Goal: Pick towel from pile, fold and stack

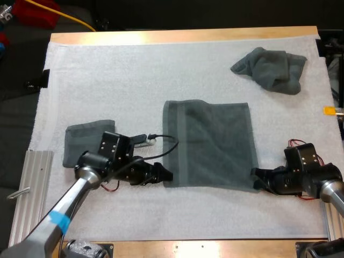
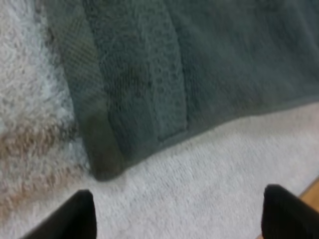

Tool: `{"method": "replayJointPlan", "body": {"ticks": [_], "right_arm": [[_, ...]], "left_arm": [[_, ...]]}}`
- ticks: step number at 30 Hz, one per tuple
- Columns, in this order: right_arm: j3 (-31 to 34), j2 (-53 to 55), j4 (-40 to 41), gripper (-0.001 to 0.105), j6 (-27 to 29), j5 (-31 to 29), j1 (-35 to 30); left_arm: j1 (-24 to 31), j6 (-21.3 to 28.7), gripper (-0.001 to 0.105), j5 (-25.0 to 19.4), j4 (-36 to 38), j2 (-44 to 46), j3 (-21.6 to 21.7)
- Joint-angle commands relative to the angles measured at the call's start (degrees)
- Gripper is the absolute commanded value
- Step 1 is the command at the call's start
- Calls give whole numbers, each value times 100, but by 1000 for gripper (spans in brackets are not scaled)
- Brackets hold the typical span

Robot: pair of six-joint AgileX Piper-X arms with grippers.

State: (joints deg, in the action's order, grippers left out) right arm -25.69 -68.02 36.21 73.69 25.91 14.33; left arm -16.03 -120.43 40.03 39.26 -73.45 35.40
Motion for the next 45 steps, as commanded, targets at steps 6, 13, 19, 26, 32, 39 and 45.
{"method": "replayJointPlan", "body": {"ticks": [6,13,19,26,32,39,45], "right_arm": [[0,39,65,0,63,-13,-5],[0,39,65,0,63,-13,-5],[0,39,65,0,63,-13,-5],[0,39,54,0,74,-13,-5],[0,39,54,0,74,-13,-5],[0,39,54,0,74,9,-5],[0,39,54,0,74,37,-5]], "left_arm": [[-26,-231,66,-110,-257,-534,7],[-26,-272,66,-66,-505,-1043,22],[-26,-301,66,536,-796,-1296,40],[-26,-470,66,556,-825,-1295,40],[-262,-714,66,470,-825,-1295,40],[-577,-828,66,193,-915,-1377,40],[-577,-828,62,141,-903,-1497,40]]}}
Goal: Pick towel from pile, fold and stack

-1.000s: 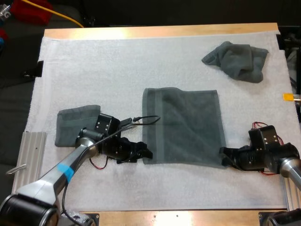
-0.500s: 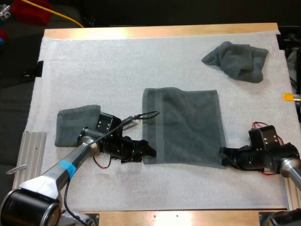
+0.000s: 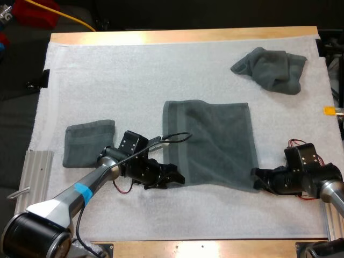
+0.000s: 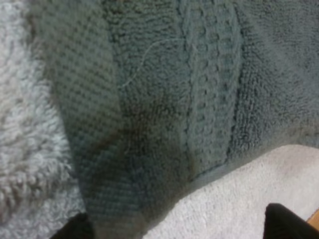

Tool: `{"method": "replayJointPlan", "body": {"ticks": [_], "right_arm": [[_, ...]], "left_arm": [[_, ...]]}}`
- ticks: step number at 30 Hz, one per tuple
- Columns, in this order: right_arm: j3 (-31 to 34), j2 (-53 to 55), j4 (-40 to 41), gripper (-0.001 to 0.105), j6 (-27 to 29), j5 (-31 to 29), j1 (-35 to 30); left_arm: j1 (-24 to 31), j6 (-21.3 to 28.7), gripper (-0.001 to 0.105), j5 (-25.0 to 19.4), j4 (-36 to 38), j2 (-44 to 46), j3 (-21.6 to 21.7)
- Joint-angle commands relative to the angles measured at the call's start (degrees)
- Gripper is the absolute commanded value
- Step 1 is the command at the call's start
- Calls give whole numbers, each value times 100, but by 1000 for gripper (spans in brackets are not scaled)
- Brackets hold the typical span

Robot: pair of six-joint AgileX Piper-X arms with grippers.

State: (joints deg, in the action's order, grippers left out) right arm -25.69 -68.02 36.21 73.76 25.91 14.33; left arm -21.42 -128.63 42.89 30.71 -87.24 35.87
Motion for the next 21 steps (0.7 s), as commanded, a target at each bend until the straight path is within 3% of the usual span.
{"method": "replayJointPlan", "body": {"ticks": [1,6,11,14,21], "right_arm": [[0,39,54,0,68,37,-5],[0,39,54,0,79,37,-5],[0,39,54,0,98,37,-5],[0,39,54,0,98,37,-5],[0,39,54,0,198,48,-5]], "left_arm": [[-38,-7,59,-189,-48,-121,-7],[-38,-51,32,-507,-70,-119,-7],[-38,-50,18,-730,-97,-119,-7],[-38,-50,1,-793,-97,-119,-7],[-38,10,0,-824,-127,-119,-7]]}}
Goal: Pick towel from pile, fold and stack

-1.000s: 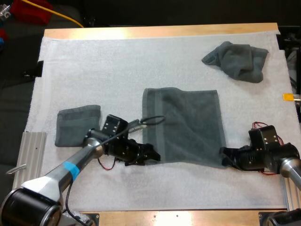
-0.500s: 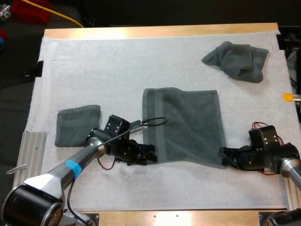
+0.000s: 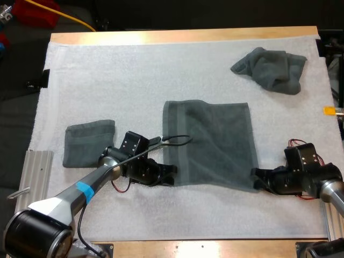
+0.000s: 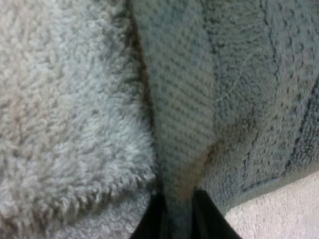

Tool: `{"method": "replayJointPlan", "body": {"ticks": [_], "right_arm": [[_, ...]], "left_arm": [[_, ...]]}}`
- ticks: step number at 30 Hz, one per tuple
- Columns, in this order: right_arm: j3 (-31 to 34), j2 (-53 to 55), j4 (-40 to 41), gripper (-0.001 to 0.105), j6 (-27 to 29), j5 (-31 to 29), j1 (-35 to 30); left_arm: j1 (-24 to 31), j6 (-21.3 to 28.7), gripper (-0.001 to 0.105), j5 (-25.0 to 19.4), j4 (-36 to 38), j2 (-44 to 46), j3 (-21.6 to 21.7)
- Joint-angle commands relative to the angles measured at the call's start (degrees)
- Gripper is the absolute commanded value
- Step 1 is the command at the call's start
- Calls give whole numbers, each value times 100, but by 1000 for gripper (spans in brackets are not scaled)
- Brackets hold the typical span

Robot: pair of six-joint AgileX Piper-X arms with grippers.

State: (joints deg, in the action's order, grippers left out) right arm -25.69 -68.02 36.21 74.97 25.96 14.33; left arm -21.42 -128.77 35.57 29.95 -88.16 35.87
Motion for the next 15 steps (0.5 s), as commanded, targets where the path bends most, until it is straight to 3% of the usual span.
{"method": "replayJointPlan", "body": {"ticks": [1,15], "right_arm": [[0,39,54,0,110,64,-5],[-108,806,834,0,285,213,-5]], "left_arm": [[-38,76,0,-49,-51,-2,-7],[-183,1331,0,-150,1482,1422,-7]]}}
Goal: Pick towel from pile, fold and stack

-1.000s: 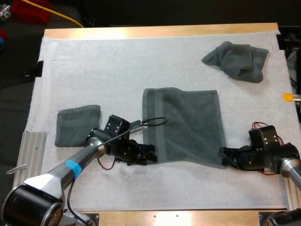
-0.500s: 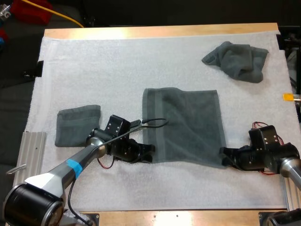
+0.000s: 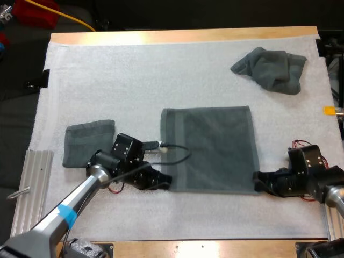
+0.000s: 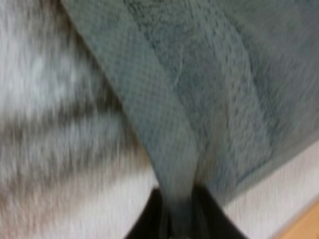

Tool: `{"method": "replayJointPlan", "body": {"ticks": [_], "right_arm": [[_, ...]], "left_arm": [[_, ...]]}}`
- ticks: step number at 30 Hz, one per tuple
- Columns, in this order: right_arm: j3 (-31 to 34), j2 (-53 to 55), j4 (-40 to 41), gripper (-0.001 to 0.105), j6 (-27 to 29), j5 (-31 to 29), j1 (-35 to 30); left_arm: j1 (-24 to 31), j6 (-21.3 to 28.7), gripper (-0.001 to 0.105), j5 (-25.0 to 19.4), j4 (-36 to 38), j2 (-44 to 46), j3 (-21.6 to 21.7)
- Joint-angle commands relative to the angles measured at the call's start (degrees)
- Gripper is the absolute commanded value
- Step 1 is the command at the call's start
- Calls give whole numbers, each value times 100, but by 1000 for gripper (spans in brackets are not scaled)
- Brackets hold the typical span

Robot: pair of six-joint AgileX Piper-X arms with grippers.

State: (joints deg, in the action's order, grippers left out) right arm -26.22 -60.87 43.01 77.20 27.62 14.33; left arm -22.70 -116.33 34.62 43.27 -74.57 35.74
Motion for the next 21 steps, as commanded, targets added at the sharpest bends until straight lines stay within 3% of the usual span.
{"method": "replayJointPlan", "body": {"ticks": [1,12,16,21], "right_arm": [[-55,170,230,0,61,47,-5],[-55,1166,1264,0,61,225,-5],[-55,1430,1480,0,61,225,-5],[-55,1525,1181,0,-396,396,-5]], "left_arm": [[-120,99,0,-94,226,128,7],[-1288,118,0,-1035,1200,1061,28],[-1414,51,0,-1044,1182,1299,27],[-1207,-36,0,-792,892,1292,27]]}}
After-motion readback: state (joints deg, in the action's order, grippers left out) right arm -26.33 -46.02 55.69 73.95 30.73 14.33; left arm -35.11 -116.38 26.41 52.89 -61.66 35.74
